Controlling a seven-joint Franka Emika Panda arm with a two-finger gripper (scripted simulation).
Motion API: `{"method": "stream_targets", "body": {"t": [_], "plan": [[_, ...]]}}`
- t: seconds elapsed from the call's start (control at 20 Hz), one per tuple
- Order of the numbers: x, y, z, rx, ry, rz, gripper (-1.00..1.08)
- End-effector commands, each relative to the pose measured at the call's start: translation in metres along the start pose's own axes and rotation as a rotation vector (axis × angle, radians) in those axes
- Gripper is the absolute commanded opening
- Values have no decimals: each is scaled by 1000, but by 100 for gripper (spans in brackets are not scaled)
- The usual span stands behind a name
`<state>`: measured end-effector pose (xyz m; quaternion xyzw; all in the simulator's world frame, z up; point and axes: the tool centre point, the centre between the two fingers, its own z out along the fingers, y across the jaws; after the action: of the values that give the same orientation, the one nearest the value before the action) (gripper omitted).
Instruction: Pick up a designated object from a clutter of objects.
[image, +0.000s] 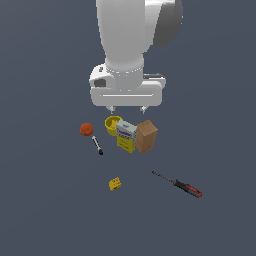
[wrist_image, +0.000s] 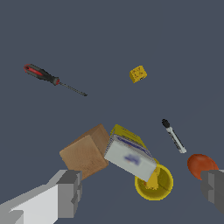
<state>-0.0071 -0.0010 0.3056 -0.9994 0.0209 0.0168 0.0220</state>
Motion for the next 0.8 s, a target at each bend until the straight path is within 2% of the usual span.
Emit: {"method": "stream_targets", "body": {"t": [0.0,0.45,0.75], "plan": [[0,0,0,0,0,0,100],[4,9,-14,-1,28,-13,100],[4,10,-13,-1,28,-17,100]]}}
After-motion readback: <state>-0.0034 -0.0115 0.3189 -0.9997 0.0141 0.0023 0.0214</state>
